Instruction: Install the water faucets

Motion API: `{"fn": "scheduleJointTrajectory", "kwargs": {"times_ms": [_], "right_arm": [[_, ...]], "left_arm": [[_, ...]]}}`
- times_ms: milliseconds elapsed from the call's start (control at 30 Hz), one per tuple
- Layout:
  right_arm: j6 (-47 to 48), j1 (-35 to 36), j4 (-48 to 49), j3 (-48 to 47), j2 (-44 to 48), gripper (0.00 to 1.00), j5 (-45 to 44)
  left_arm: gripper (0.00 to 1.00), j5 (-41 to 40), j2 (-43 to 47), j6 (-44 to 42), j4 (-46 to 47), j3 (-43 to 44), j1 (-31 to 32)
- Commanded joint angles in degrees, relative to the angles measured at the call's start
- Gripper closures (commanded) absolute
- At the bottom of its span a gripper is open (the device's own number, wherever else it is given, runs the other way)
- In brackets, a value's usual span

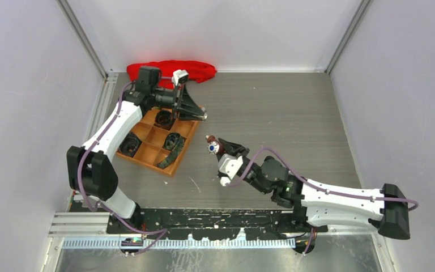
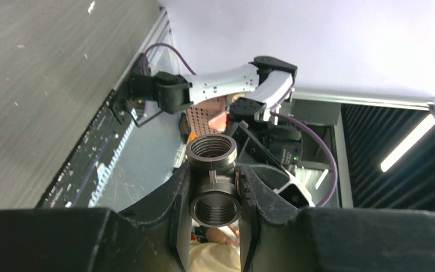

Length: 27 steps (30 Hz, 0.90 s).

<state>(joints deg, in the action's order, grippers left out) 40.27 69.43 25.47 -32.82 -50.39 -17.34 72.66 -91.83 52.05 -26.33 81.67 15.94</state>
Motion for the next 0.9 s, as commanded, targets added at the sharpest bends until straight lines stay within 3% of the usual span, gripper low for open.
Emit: {"fn": "scheduleJointTrajectory", "kwargs": {"times_ms": [0,300,500,600,700,867], "right_arm": [[13.6,1.7,11.2,-2.0,-1.6,1.00,-12.9],[10.7,1.6,10.9,-2.2,-3.3,1.00,-14.2],[18.0,1.4,20.5,7.4,-1.5,1.00,-6.8],[18.6,1.5,18.8,9.2,1.5,1.00,-2.6],[19.6,1.6,11.1,9.5,5.7,1.00,3.1],[21.2,2.7,6.2,9.6,9.4,1.00,2.7]], "left_arm": [[1.00,9.3,1.9,-10.3,-11.9,0.9,-0.8],[1.00,9.8,3.3,-13.8,-14.5,-2.1,-0.9],[1.00,9.2,4.1,-14.8,-15.1,-3.6,-0.8],[1.00,9.2,4.8,-16.6,-17.6,-3.7,-0.8],[1.00,8.6,4.8,-16.8,-18.5,-4.8,-0.7],[1.00,8.5,3.8,-19.5,-22.8,-5.2,2.2]]}}
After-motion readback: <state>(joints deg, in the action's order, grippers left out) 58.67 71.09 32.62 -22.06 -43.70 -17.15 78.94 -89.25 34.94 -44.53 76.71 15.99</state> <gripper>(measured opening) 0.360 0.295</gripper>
